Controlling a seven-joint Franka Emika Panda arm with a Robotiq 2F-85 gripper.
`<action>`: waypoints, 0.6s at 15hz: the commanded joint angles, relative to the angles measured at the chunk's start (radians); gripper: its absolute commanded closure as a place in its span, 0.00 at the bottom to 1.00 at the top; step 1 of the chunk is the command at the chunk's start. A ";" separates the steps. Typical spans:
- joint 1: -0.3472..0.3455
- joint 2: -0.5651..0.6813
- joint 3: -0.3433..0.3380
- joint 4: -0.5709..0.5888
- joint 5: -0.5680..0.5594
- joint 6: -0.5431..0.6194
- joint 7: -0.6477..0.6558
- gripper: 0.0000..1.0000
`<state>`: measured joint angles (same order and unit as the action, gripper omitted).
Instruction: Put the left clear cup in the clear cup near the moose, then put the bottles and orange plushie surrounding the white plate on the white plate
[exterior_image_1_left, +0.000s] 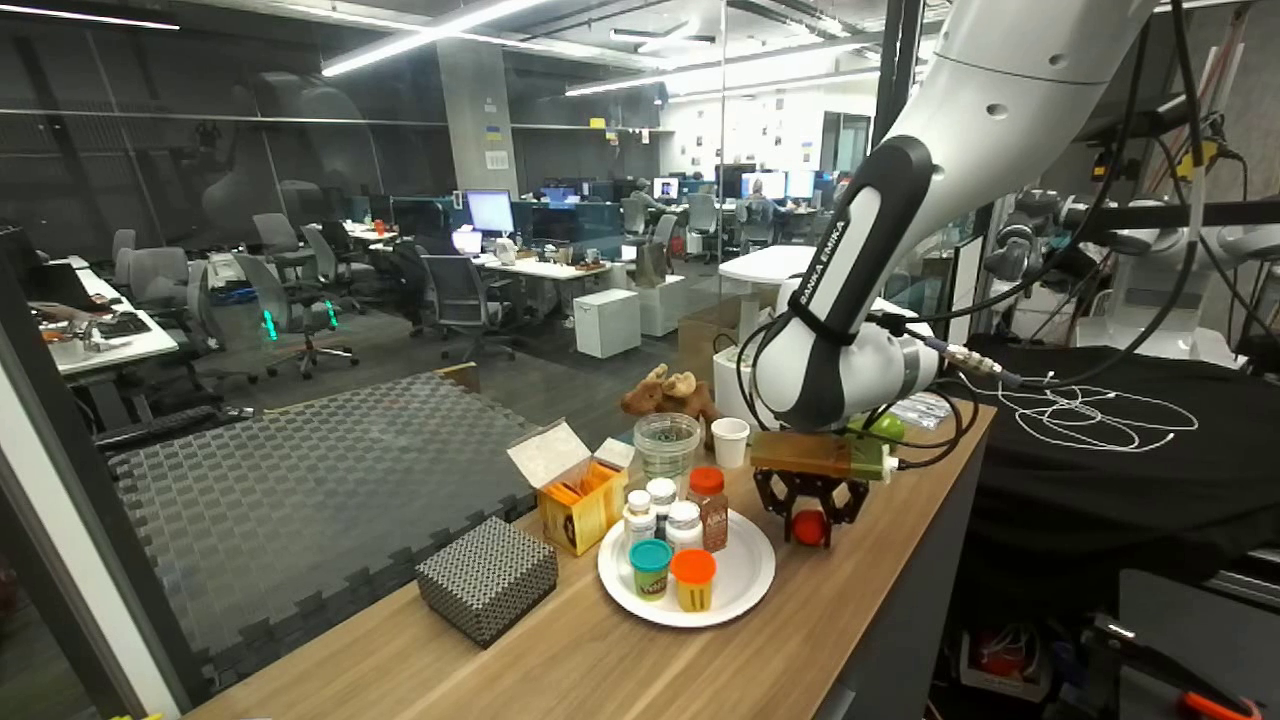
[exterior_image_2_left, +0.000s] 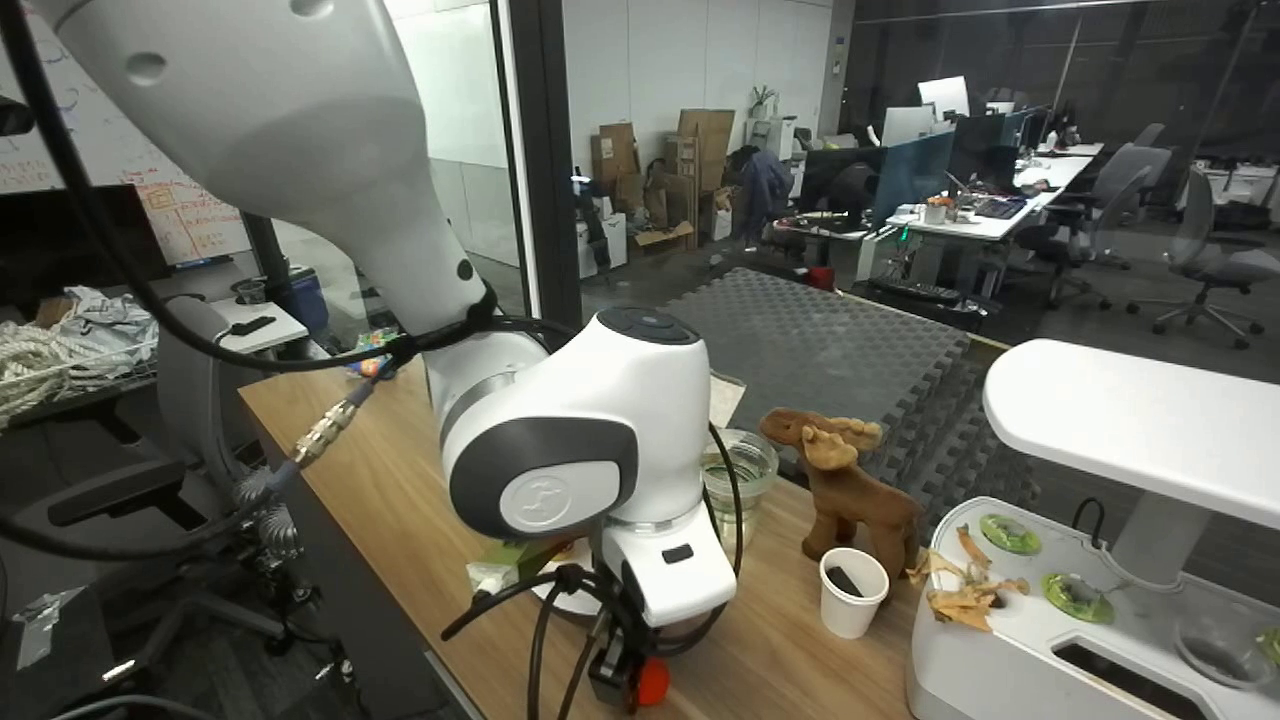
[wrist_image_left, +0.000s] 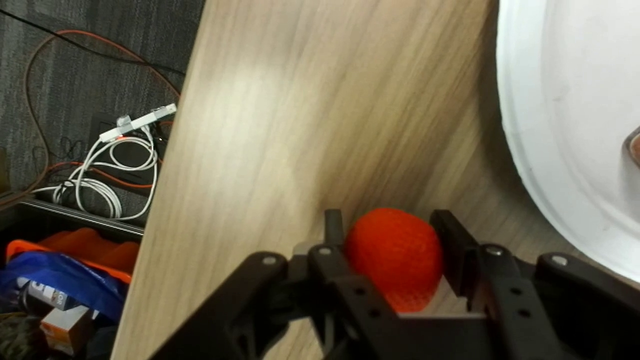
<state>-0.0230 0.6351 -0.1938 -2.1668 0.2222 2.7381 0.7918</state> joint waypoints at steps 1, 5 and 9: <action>0.011 -0.085 0.001 -0.072 0.025 0.035 -0.008 0.75; 0.042 -0.168 0.021 -0.143 0.018 0.103 -0.019 0.75; 0.055 -0.192 0.092 -0.152 0.025 0.129 -0.056 0.76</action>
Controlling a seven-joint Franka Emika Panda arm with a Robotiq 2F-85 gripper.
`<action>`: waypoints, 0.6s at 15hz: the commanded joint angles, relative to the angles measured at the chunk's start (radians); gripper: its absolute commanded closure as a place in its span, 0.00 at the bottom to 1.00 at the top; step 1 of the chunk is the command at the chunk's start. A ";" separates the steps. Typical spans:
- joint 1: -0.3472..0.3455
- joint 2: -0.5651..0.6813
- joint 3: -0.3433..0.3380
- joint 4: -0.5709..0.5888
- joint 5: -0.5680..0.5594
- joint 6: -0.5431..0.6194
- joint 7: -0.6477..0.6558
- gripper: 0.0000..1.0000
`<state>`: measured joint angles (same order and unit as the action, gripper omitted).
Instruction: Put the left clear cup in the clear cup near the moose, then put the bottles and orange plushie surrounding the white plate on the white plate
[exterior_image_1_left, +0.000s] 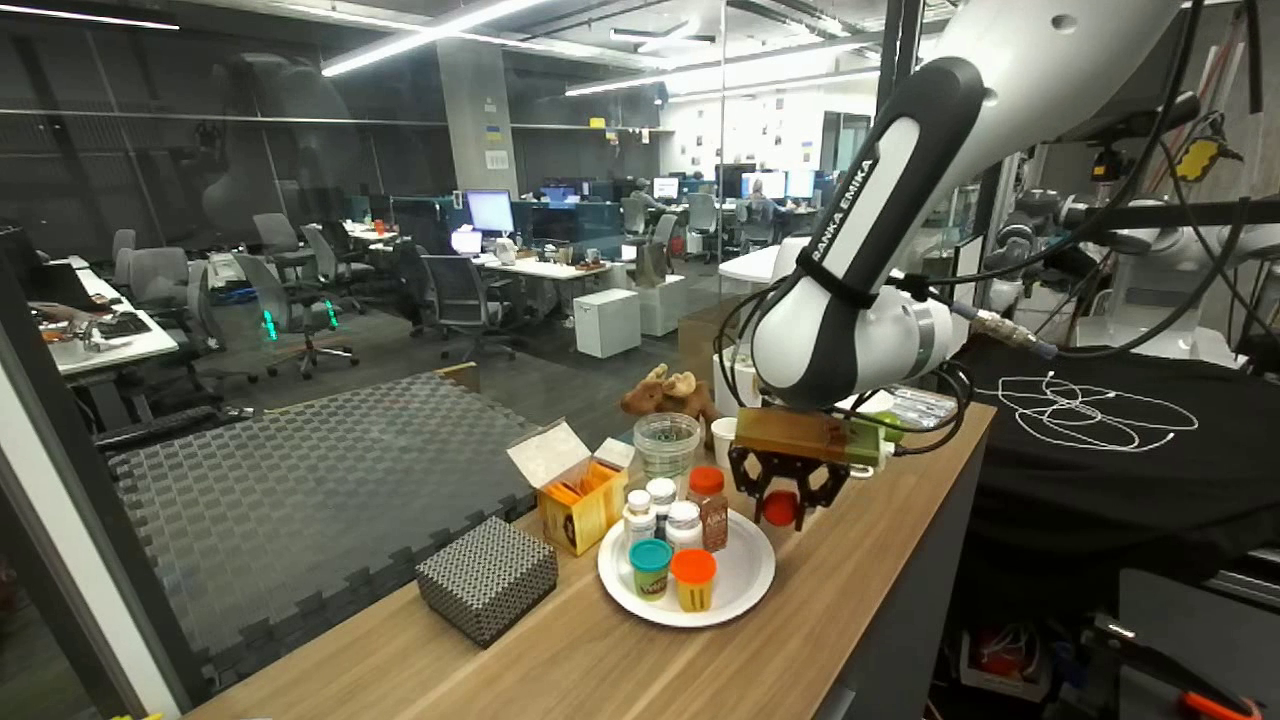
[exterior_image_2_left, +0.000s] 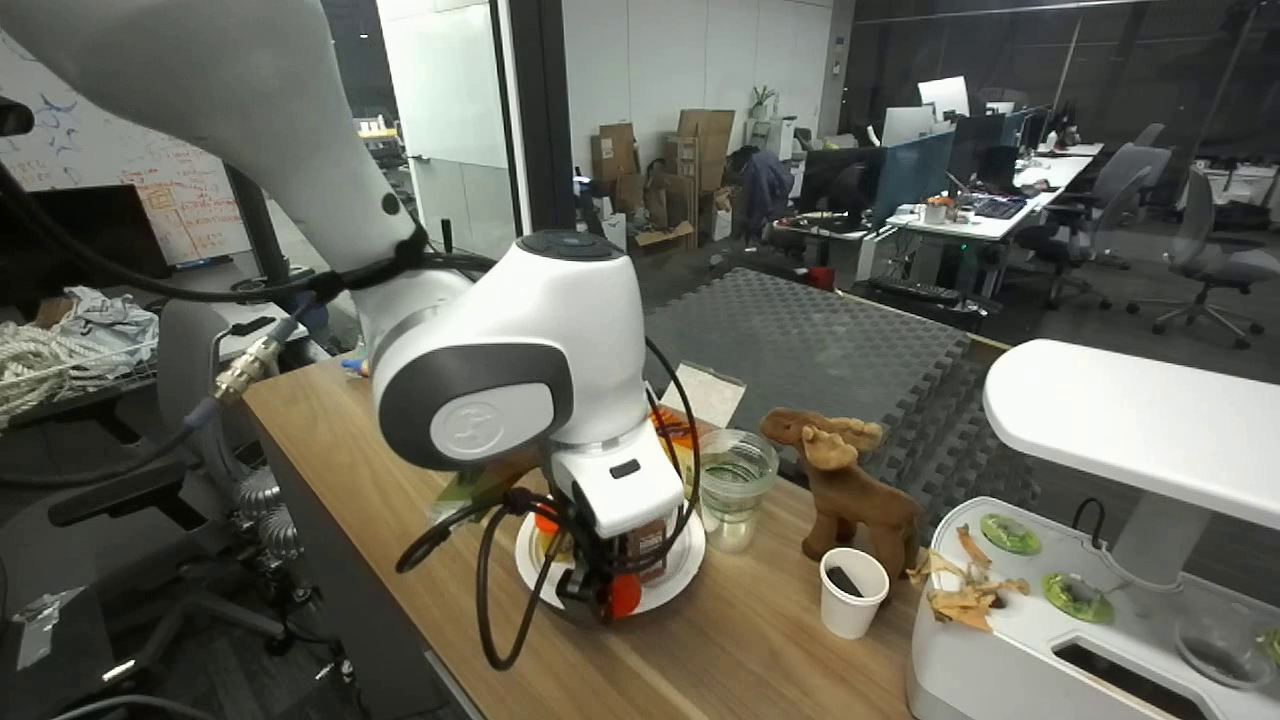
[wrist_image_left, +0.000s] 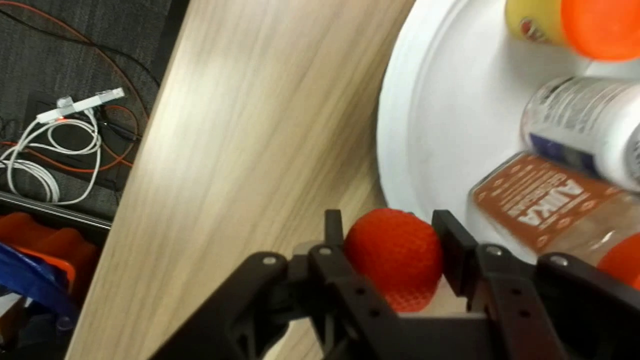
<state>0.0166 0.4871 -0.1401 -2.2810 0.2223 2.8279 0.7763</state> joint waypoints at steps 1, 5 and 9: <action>0.015 -0.049 0.058 -0.041 0.030 0.042 -0.051 0.76; 0.007 -0.053 0.111 -0.052 0.037 0.059 -0.103 0.76; 0.000 -0.037 0.136 -0.054 0.047 0.078 -0.183 0.76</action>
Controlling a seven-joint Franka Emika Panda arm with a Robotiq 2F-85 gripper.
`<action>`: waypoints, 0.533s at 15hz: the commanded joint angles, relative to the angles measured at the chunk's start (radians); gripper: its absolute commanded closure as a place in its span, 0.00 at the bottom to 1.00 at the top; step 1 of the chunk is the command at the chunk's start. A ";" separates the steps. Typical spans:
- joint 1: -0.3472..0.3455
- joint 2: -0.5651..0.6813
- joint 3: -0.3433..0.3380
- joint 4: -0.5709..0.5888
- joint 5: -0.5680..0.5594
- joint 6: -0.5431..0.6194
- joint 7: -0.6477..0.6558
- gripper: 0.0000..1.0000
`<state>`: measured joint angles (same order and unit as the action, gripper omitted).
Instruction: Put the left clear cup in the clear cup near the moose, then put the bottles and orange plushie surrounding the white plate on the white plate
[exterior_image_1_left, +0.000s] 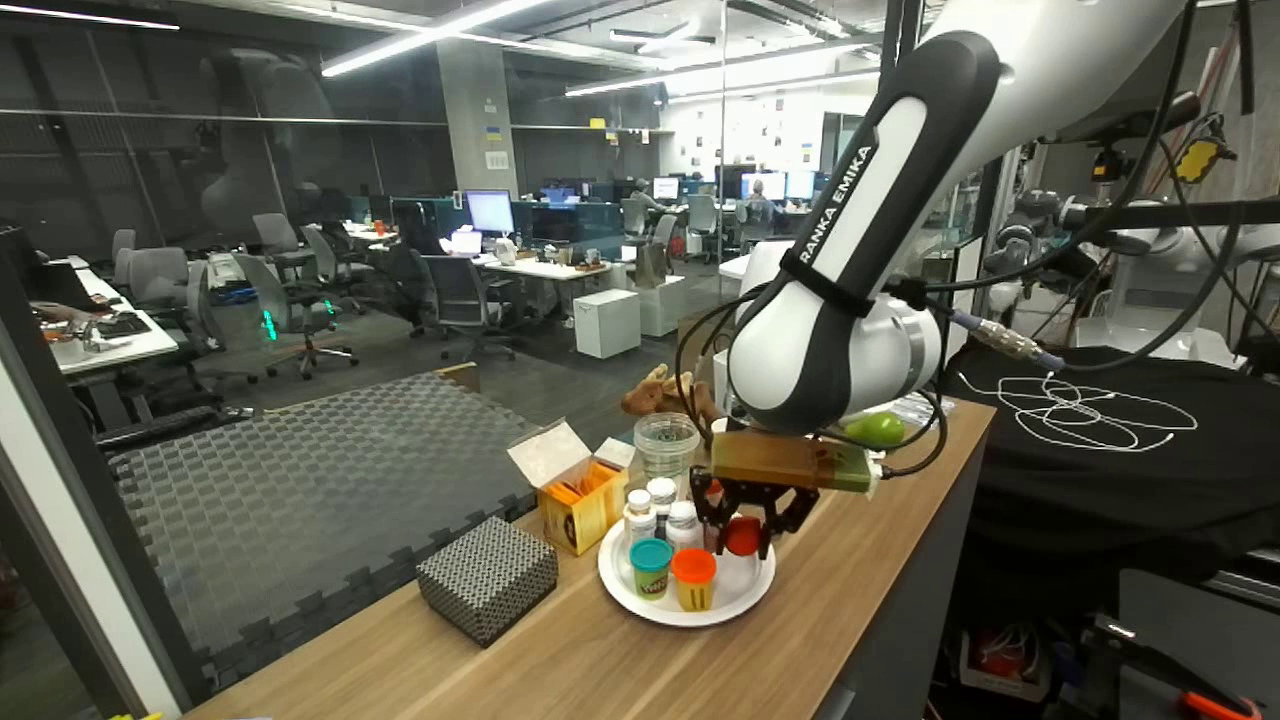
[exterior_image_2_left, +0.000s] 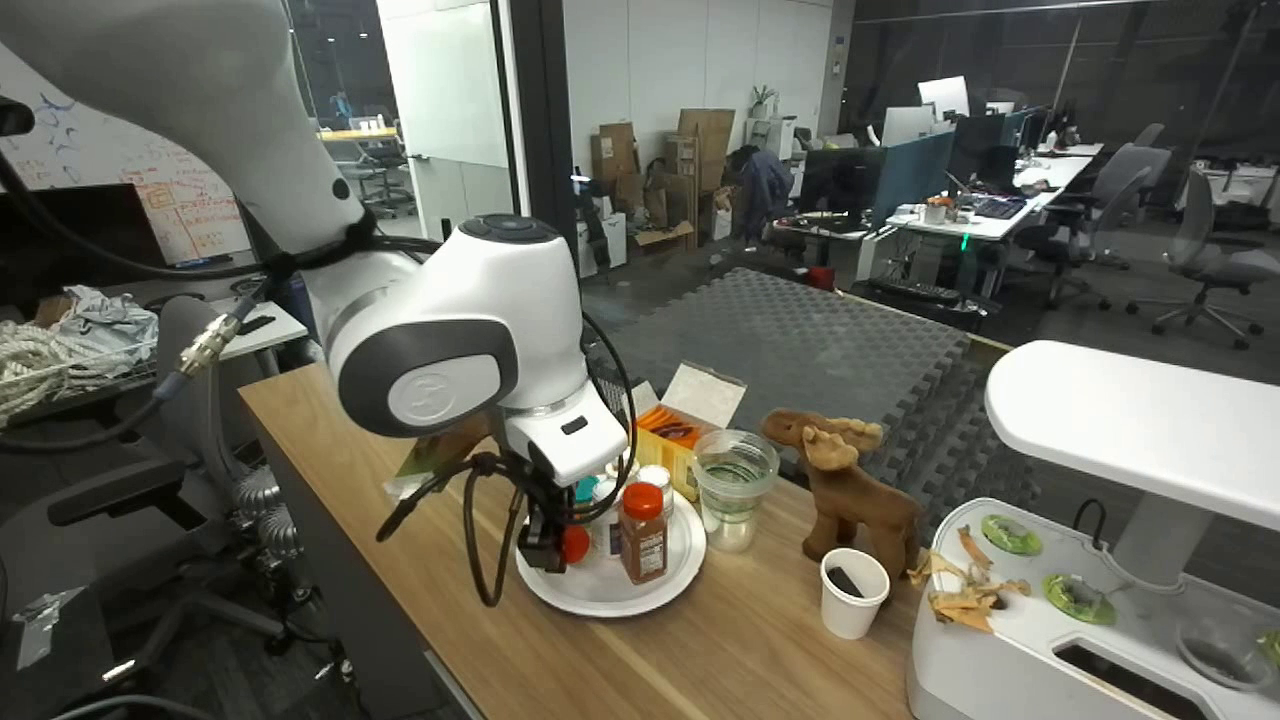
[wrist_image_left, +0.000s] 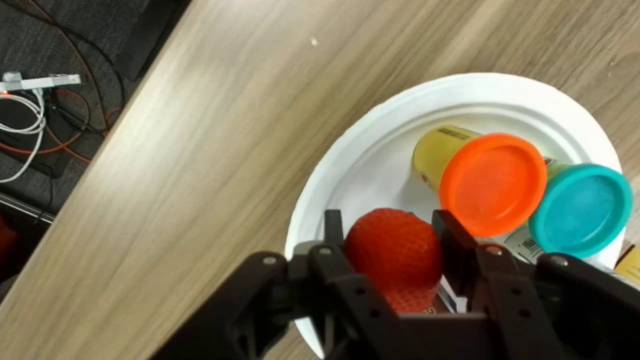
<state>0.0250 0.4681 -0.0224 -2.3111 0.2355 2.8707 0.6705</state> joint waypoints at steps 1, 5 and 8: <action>-0.002 -0.014 0.014 -0.022 0.034 0.035 -0.089 0.75; 0.010 -0.008 0.001 -0.008 0.032 0.031 -0.121 0.38; 0.008 -0.013 0.001 -0.005 0.035 0.035 -0.142 0.11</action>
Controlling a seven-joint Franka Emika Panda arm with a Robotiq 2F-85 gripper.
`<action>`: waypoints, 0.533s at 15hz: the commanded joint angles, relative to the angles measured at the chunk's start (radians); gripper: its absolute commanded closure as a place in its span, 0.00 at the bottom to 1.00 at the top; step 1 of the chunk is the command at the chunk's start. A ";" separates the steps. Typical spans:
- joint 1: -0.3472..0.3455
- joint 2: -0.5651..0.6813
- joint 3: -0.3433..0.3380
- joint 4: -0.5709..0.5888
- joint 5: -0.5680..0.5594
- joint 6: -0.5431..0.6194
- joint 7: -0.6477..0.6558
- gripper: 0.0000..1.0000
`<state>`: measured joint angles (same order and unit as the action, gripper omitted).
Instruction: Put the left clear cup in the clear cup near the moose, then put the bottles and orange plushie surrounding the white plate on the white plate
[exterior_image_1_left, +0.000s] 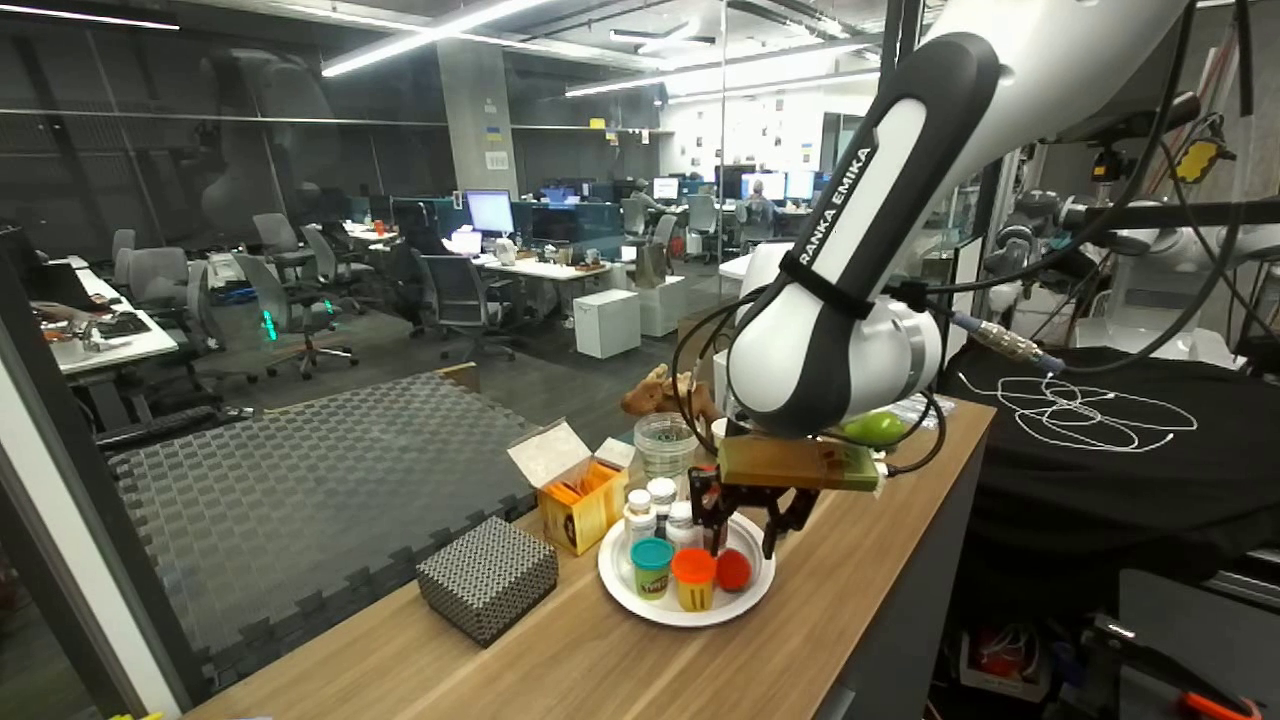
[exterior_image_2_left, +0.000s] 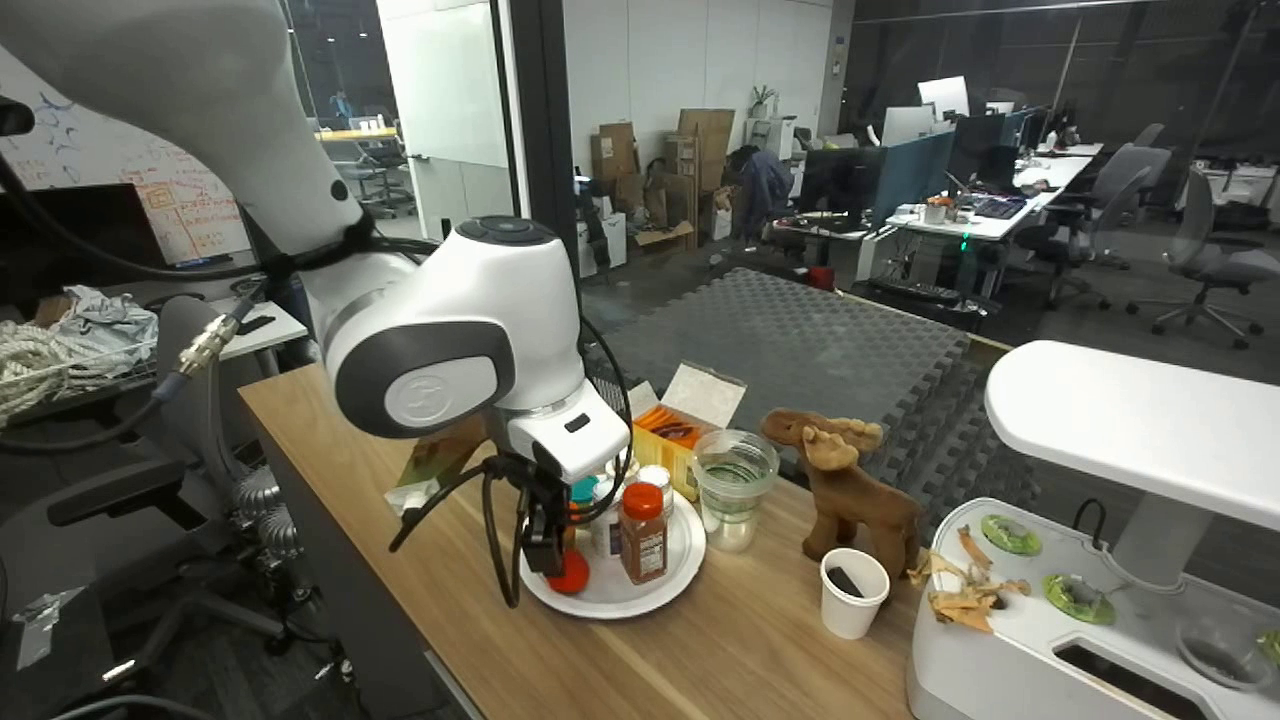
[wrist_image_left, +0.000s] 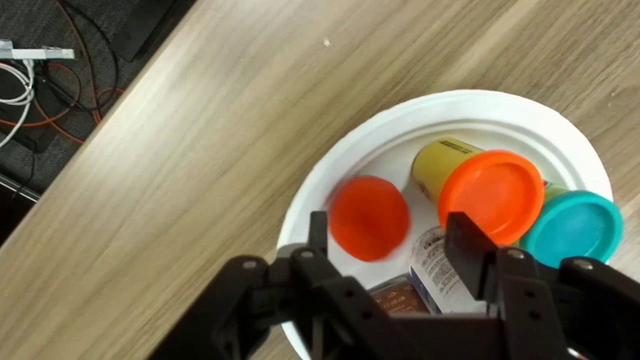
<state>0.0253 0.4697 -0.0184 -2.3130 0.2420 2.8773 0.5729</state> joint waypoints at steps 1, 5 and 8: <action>0.004 -0.018 0.001 -0.005 0.033 0.033 -0.054 0.04; -0.006 -0.037 0.012 -0.023 0.052 0.063 -0.089 0.00; -0.004 -0.079 0.009 -0.053 0.047 0.041 -0.124 0.00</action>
<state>0.0251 0.4625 -0.0171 -2.3146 0.2675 2.9201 0.5070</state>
